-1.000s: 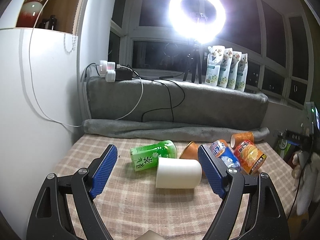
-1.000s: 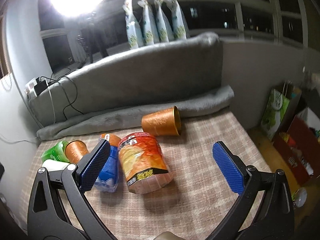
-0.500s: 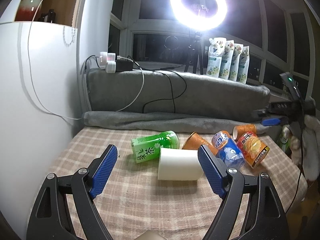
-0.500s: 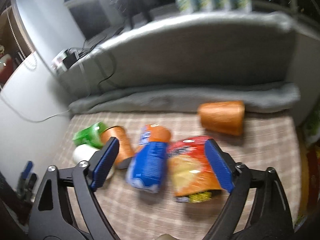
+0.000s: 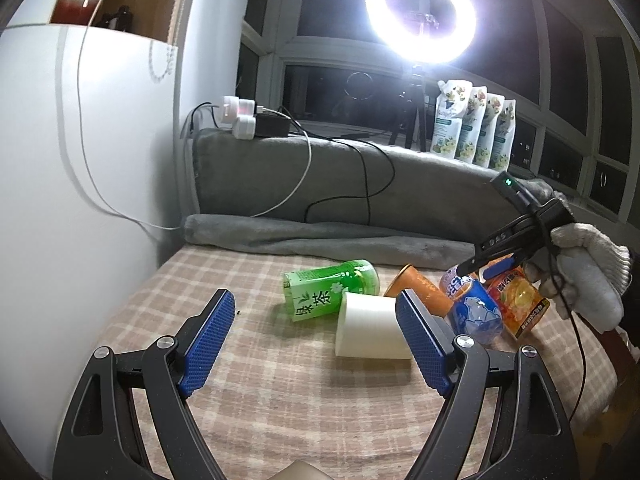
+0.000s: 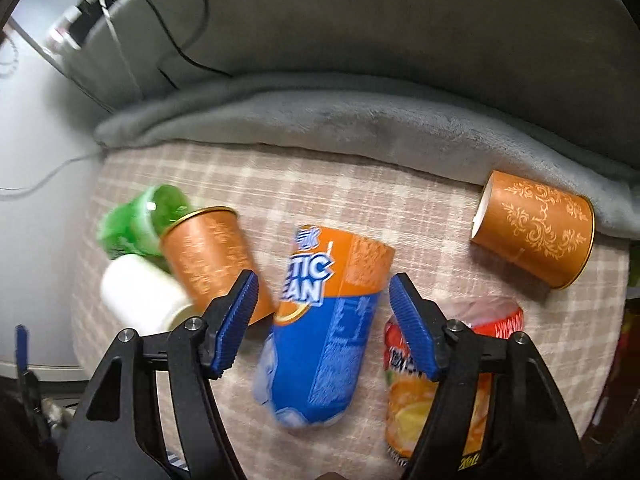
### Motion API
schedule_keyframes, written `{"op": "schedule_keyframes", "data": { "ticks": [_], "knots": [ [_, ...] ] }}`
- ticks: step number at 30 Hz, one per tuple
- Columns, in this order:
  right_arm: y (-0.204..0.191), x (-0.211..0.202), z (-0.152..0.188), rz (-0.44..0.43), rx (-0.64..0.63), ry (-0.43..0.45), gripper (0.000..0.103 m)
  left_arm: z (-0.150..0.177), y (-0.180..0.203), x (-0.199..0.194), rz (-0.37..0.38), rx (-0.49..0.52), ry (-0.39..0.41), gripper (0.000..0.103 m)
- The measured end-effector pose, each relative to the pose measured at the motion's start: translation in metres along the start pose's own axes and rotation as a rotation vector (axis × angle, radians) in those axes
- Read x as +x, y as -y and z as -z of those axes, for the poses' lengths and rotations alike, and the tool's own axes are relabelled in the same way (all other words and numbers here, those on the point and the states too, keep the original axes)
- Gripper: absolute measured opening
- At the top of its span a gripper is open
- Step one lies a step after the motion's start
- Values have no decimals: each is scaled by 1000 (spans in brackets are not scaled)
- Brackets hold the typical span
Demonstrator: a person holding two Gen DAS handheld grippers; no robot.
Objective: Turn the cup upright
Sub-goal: 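Reach the right gripper to the blue-orange Arctic Ocean cup and grasp it, then lift the cup with the right gripper, lower it and open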
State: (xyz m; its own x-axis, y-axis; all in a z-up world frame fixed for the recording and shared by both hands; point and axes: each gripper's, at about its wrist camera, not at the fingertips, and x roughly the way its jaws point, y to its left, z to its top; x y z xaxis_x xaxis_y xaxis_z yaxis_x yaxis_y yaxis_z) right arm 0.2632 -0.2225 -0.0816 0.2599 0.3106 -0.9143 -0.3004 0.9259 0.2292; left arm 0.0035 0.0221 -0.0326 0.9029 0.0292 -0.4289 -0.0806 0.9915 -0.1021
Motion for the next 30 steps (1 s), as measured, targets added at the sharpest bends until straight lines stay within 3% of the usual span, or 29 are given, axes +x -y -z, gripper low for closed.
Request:
{"op": "schedule_keyframes", "data": {
  "ticks": [17, 23, 30],
  "knots": [
    [-34, 62, -25, 216, -134, -101, 68, 1, -12, 1, -12, -25, 4, 83],
    [-29, 62, -25, 167, -103, -66, 63, 1, -14, 0, -15, -30, 7, 83],
    [-25, 32, -10, 101, -107, 70, 61, 0, -14, -1, -12, -27, 8, 83]
  ]
}}
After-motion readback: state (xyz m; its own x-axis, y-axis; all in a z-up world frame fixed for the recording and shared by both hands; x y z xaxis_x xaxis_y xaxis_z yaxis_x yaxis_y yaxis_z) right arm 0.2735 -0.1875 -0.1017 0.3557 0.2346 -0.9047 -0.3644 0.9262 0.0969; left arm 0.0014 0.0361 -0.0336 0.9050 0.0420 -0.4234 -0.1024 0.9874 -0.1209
